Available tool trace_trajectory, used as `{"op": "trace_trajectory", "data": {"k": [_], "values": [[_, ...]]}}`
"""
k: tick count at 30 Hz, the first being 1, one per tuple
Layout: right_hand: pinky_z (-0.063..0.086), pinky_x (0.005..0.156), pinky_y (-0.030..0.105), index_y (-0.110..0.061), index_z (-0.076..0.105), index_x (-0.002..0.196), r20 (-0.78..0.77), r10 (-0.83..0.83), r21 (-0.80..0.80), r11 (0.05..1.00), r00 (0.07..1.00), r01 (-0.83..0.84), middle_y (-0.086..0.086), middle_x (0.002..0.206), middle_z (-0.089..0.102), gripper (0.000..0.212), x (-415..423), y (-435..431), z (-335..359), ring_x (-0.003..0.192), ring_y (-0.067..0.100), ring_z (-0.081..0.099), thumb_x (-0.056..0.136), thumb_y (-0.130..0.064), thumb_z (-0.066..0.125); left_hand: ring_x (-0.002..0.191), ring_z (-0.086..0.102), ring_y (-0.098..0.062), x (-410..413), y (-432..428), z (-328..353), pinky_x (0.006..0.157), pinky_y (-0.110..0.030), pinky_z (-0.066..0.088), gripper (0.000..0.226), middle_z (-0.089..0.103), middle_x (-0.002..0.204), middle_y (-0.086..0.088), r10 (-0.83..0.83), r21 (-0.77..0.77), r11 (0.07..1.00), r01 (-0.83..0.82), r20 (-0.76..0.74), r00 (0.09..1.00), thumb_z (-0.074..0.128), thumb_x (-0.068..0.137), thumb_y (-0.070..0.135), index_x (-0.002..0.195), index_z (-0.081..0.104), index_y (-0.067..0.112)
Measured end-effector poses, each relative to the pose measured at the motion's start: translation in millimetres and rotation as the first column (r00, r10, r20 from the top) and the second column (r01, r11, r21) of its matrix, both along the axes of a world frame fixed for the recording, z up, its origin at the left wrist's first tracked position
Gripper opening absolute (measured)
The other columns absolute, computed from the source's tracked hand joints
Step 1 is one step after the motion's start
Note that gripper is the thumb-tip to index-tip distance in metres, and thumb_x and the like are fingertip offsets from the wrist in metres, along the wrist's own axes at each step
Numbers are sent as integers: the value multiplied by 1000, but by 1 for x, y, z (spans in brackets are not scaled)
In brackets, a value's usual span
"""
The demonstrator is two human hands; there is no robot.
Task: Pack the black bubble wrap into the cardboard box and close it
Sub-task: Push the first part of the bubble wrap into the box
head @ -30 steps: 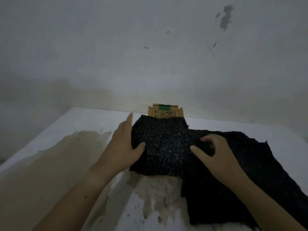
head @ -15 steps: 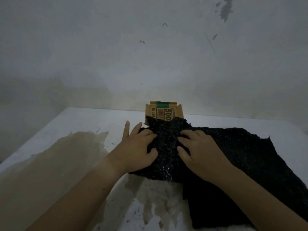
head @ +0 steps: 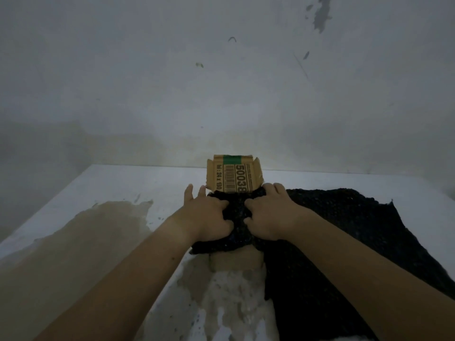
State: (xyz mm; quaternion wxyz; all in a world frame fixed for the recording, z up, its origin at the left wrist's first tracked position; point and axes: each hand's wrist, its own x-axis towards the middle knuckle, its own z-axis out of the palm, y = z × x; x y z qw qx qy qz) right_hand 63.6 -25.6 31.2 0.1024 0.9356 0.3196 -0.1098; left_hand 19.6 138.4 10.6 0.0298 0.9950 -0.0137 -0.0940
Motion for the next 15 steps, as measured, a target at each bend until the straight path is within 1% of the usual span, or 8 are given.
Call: {"op": "trace_trajectory", "data": {"k": [2, 3, 5, 7, 8, 10, 13, 15], "values": [[7, 116, 50, -19, 52, 116, -29, 15, 35, 999, 999, -14, 14, 133, 49, 40, 2, -4, 3, 137, 37, 19, 96, -48, 34, 151, -3, -31, -1, 2, 3, 115, -54, -18, 42, 28, 159, -8, -14, -48, 999, 13, -4, 1000, 47, 89, 43, 126, 56, 27], [12, 115, 48, -20, 55, 109, -25, 31, 94, 995, 999, -29, 11, 127, 52, 36, 4, -7, 4, 134, 34, 24, 94, -49, 39, 151, -2, -31, -2, 4, 6, 115, -53, -18, 41, 28, 160, -8, -23, -72, 997, 23, 1, 1000, 49, 88, 41, 126, 56, 28], [24, 109, 43, -23, 59, 107, 73, 62, 252, 964, 995, -79, 5, 117, 57, 34, 6, -15, 5, 126, 29, 34, 87, -49, 51, 151, 5, -31, -4, 8, 12, 115, -52, -16, 43, 34, 156, -5, -47, -108, 993, 53, 58, 997, 55, 84, 40, 125, 56, 30], [30, 104, 40, -25, 58, 115, 217, 63, 342, 930, 974, -136, 0, 117, 59, 41, 6, -20, 3, 122, 26, 39, 82, -48, 58, 150, 8, -30, -6, 11, 20, 115, -53, -14, 50, 40, 152, -2, -68, -79, 994, 76, 97, 993, 61, 78, 40, 127, 55, 33], [31, 104, 39, -25, 57, 119, 262, 53, 354, 923, 964, -147, -2, 120, 59, 45, 6, -21, 2, 122, 25, 39, 81, -47, 60, 151, 6, -31, -6, 11, 24, 115, -53, -14, 57, 38, 153, -2, -70, -46, 996, 74, 81, 994, 63, 77, 40, 132, 52, 33], [31, 105, 40, -25, 55, 125, 283, 39, 346, 928, 958, -140, -4, 125, 56, 50, 4, -21, -2, 124, 25, 39, 81, -48, 60, 151, 4, -31, -4, 10, 29, 115, -54, -13, 65, 35, 155, -2, -66, 4, 998, 66, 29, 997, 66, 75, 40, 137, 47, 33], [25, 111, 42, -27, 55, 132, 228, 43, 301, 947, 973, -112, -5, 133, 55, 52, 3, -16, -8, 130, 27, 34, 83, -45, 56, 150, 10, -30, 1, 8, 28, 115, -54, -11, 61, 41, 149, -3, -53, -15, 999, 52, -24, 998, 66, 74, 39, 132, 48, 34], [21, 113, 43, -29, 52, 137, 149, 39, 259, 963, 988, -77, -2, 136, 53, 56, 6, -13, -8, 132, 28, 31, 83, -43, 54, 149, 11, -31, 4, 8, 26, 115, -53, -12, 64, 39, 151, -4, -41, -10, 999, 40, -65, 997, 65, 76, 39, 137, 45, 35]]}}
